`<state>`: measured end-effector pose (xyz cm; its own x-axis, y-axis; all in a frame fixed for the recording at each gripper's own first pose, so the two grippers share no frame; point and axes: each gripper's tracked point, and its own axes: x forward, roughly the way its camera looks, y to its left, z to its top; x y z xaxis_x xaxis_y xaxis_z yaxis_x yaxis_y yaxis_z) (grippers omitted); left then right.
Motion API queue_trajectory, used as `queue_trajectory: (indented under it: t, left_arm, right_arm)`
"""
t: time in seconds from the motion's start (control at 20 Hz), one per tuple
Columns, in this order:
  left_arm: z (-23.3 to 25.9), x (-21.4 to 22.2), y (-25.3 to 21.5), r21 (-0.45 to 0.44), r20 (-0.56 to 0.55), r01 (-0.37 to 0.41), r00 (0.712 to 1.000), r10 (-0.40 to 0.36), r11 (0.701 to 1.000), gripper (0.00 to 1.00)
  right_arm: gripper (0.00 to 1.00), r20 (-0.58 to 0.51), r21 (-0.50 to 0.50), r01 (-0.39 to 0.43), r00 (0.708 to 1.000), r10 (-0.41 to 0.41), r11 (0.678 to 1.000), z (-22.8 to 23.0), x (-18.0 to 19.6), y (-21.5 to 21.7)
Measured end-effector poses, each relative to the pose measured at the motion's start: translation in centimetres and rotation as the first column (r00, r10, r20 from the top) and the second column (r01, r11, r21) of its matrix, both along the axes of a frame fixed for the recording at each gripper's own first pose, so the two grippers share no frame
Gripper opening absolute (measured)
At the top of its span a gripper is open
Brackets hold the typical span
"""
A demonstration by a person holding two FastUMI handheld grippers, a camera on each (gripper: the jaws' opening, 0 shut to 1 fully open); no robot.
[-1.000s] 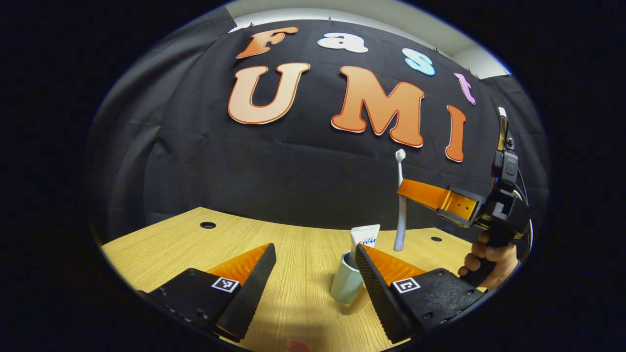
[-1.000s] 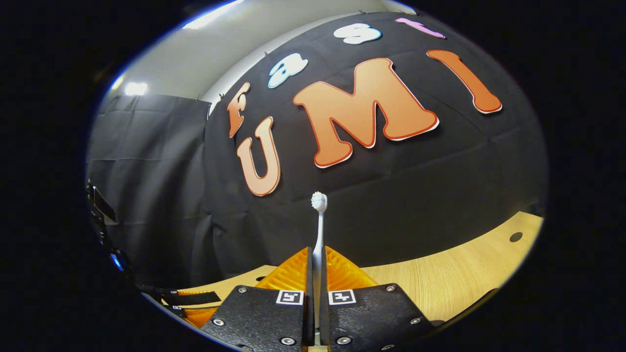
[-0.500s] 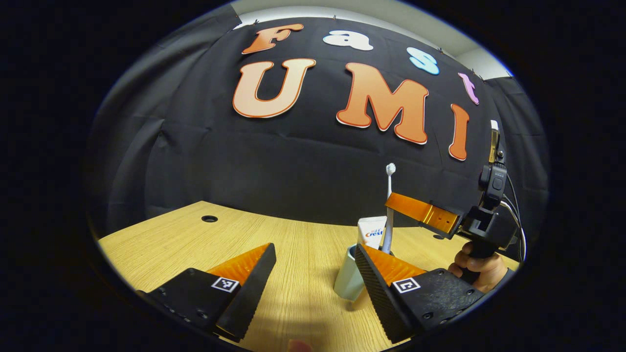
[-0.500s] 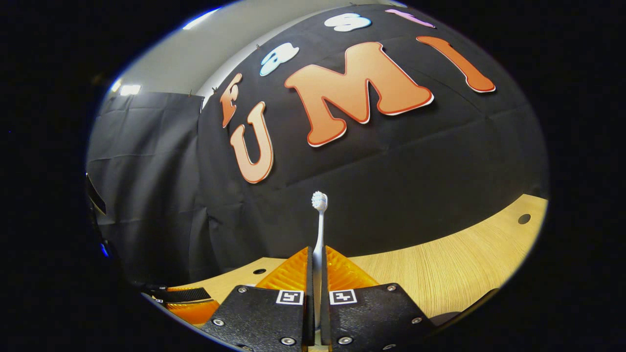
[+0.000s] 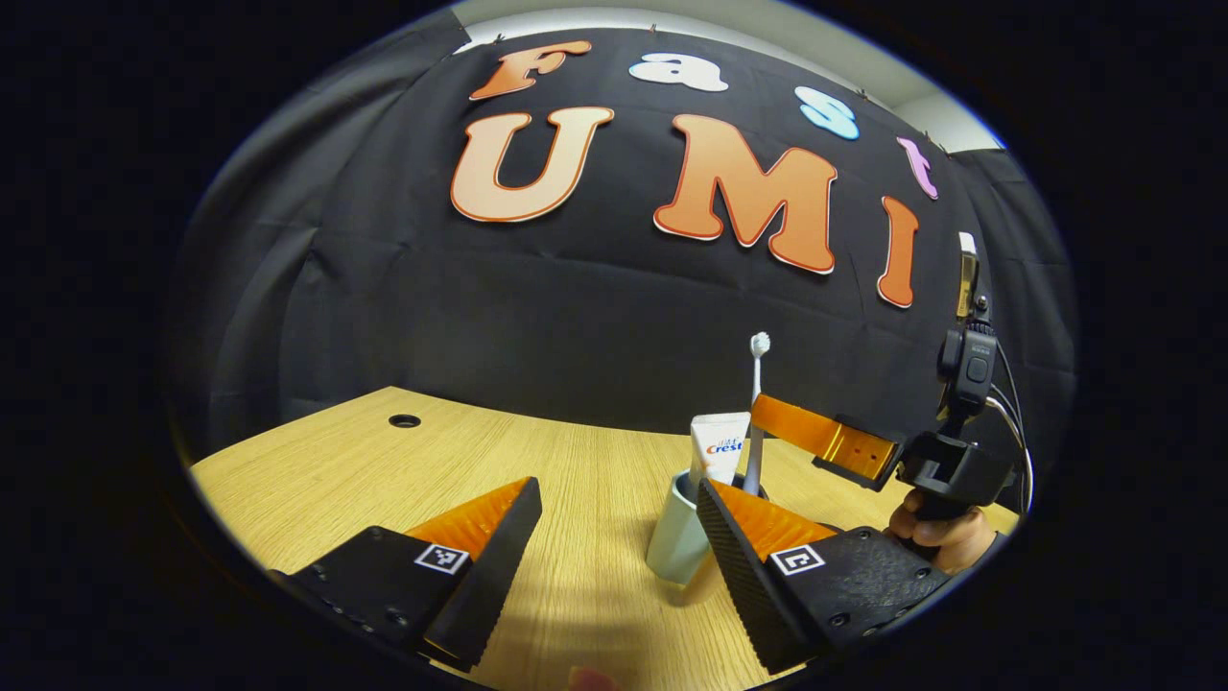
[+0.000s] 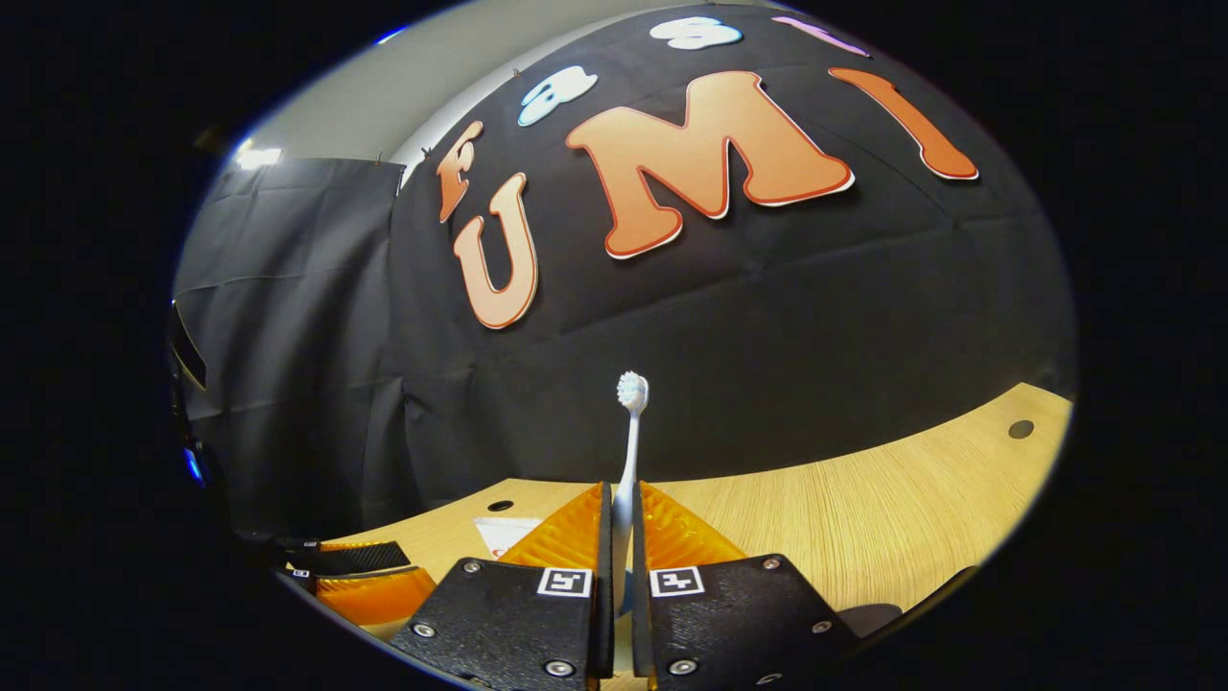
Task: Put the toothbrush and toothpaste on the desktop into the cup, then pick up the cup and place it on the coaster on the desktop.
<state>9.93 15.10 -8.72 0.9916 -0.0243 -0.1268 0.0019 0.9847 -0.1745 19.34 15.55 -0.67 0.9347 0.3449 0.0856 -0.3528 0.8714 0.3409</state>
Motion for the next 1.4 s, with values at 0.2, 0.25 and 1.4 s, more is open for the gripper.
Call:
queue_trajectory:
  t: [0.2,0.25,1.4]
  left_arm:
    - [-0.1,-0.3,-1.1,-0.026,-0.009,0.013,1.000,-0.013,1.000,0.98]
    - [-0.3,-0.4,-1.4,-0.023,-0.008,0.015,1.000,-0.015,1.000,0.98]
    - [6.3,3.6,-5.6,0.205,-0.242,0.188,0.961,-0.136,0.961,0.97]
  right_arm:
    - [0.09,-0.053,-0.009,-0.009,0.999,0.009,1.000,-1.2,-0.7,0.0]
    - [0.08,-0.055,-0.010,-0.009,0.998,0.008,1.000,-1.3,-0.9,0.0]
    - [0.92,0.031,-0.143,0.049,0.999,-0.045,0.988,4.1,-10.2,-10.2]
